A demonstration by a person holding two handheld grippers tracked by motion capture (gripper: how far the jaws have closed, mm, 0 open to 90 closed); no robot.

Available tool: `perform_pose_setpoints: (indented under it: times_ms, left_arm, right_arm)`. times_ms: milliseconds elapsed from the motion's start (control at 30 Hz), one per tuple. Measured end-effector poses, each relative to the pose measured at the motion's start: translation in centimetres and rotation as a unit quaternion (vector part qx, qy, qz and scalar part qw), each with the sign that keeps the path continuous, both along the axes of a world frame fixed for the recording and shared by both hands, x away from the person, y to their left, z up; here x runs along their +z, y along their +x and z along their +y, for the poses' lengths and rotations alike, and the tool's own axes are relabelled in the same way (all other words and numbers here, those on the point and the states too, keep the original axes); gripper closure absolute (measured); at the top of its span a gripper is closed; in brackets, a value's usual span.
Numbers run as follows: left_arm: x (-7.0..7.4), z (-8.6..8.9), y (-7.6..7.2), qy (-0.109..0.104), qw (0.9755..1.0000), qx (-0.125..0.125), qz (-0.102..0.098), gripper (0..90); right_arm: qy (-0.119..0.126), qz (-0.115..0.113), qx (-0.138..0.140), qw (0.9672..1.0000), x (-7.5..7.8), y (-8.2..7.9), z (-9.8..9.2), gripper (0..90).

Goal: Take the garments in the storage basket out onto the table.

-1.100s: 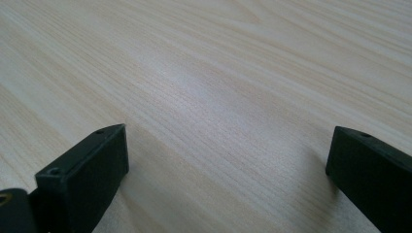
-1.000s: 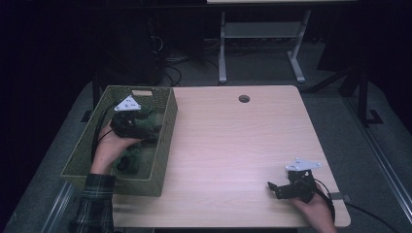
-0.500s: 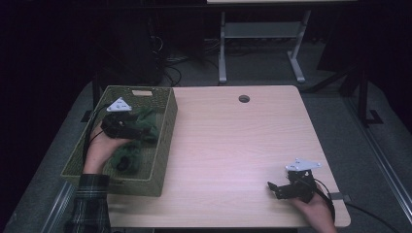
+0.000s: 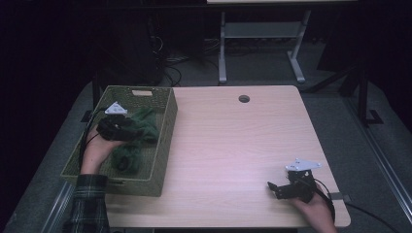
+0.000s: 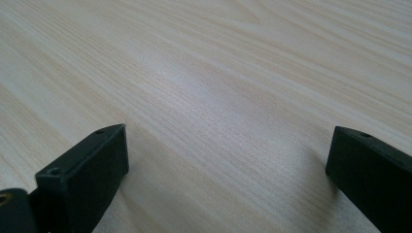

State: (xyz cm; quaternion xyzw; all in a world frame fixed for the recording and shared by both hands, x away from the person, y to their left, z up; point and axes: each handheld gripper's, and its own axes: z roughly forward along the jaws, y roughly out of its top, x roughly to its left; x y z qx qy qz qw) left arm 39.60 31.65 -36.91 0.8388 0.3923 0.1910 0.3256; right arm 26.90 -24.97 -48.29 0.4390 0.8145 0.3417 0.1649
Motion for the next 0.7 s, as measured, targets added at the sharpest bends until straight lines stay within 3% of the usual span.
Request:
perform_pose_setpoints:
  times_ms: [167, 467, 700]
  left_arm:
    - [-0.9, 0.6, 0.3, 0.030, 0.9993, 0.013, 0.018, 34.6]
    - [-2.3, 1.1, 0.8, 0.048, 0.9973, 0.030, 0.048, 36.6]
    - [-3.3, 1.1, 1.1, 0.068, 0.9942, 0.037, 0.074, 39.3]
  right_arm:
    - [0.000, 0.000, 0.000, 1.0000, 0.0, 0.0, 0.0, 1.3]
    - [0.000, 0.000, 0.000, 1.0000, 0.0, 0.0, 0.0, 1.3]
    - [0.000, 0.000, 0.000, 1.0000, 0.0, 0.0, 0.0, 1.3]
